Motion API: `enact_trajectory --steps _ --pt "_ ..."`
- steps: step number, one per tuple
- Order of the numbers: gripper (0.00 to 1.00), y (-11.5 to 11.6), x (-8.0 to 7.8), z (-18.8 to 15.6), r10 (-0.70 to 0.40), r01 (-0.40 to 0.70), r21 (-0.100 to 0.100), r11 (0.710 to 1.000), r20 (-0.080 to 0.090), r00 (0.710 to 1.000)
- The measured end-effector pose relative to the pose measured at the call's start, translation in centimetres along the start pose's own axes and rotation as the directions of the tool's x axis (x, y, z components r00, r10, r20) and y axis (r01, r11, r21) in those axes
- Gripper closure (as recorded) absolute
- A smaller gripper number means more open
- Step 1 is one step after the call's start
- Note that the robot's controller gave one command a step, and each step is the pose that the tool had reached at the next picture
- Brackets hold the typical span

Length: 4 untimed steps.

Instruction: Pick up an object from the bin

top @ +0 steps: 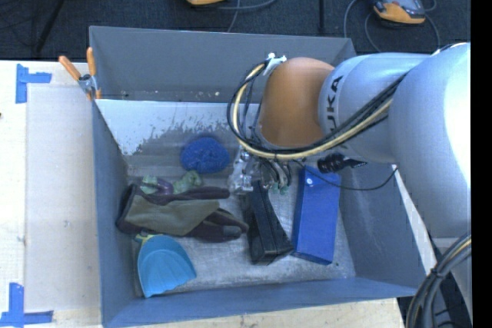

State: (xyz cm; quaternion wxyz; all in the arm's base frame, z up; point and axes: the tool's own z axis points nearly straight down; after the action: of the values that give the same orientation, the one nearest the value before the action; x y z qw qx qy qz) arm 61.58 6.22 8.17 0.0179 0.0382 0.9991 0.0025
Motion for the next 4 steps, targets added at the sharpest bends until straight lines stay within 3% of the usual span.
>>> enact_trajectory --steps 1,2,3,4 --pt "1.00 -1.5 0.4 -16.0 0.009 -0.009 0.005 1.000 -0.029 1.000" --pt "1.00 -1.5 0.6 -15.7 0.009 -0.009 0.006 1.000 -0.034 0.999" --pt "1.00 -1.1 0.6 -11.8 -0.037 0.037 0.005 0.999 -0.028 0.999" --pt "1.00 -0.7 1.3 -6.4 -0.095 0.095 0.003 0.995 -0.036 0.995"
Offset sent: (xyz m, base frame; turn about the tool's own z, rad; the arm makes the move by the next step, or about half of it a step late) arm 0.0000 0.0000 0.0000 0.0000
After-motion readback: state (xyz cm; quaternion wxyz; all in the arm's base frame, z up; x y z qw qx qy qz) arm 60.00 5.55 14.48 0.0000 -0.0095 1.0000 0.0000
